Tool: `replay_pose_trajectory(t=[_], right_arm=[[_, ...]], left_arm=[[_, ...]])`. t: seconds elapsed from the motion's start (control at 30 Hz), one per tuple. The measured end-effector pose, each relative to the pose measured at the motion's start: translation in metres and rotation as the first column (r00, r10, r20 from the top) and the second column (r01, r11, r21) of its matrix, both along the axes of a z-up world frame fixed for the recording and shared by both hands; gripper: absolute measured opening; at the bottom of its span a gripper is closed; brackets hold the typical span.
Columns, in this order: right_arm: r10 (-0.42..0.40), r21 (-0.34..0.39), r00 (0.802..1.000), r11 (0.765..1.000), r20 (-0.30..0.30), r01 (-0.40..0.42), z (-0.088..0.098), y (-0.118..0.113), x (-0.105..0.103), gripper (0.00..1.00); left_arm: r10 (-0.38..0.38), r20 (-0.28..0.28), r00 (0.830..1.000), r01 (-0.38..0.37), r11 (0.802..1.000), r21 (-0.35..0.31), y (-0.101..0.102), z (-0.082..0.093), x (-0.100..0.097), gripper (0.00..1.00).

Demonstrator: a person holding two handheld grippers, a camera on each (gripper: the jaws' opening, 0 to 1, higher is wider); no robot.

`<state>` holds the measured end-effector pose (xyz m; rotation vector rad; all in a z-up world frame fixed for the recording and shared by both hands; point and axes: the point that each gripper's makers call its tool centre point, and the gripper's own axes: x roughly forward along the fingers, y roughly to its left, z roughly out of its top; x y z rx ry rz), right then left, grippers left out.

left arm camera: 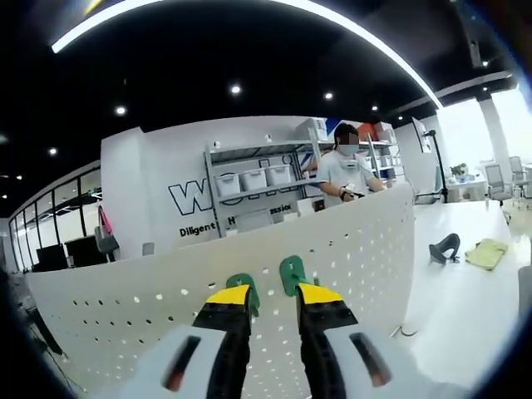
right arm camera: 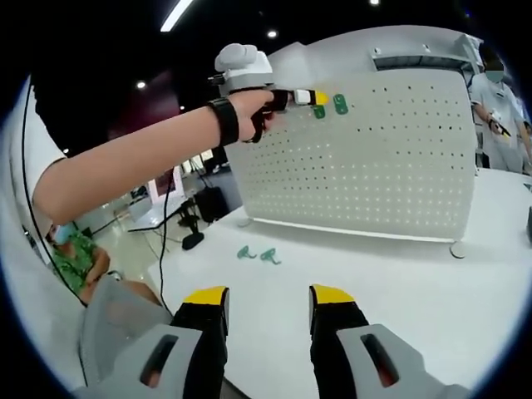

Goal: Insert the hook assembly into the mounting plate slot until the hook locks in place.

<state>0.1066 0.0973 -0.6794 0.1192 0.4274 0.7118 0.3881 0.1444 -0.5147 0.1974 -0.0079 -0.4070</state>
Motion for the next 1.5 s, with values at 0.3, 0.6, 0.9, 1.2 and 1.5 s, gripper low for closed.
replay_pose_trajectory(t=[0.3,0.6,0.9,1.2,1.5], right_arm=[[0.033,-0.007,0.999,0.999,0.011,-0.033,0.003,0.004,-0.005,0.39],[0.061,-0.017,0.998,0.998,0.017,-0.061,0.002,0.012,-0.008,0.40],[0.057,-0.016,0.998,0.998,0.016,-0.057,0.002,0.025,-0.005,0.40],[0.050,-0.039,0.999,0.998,0.004,-0.050,0.002,0.046,-0.007,0.40],[0.055,-0.043,0.998,0.998,-0.006,-0.055,0.000,0.071,-0.010,0.39]], left_arm=[[-0.001,0.004,1.000,0.001,1.000,0.031,0.007,0.001,-0.022,0.24],[-0.017,0.004,1.000,0.017,1.000,0.019,0.020,-0.001,-0.046,0.21],[-0.085,-0.022,0.996,0.085,0.996,0.035,0.033,-0.012,-0.070,0.24],[-0.134,-0.078,0.988,0.136,0.991,0.016,0.067,-0.029,-0.092,0.24],[-0.141,-0.118,0.983,0.142,0.990,0.006,0.105,-0.048,-0.105,0.24]])
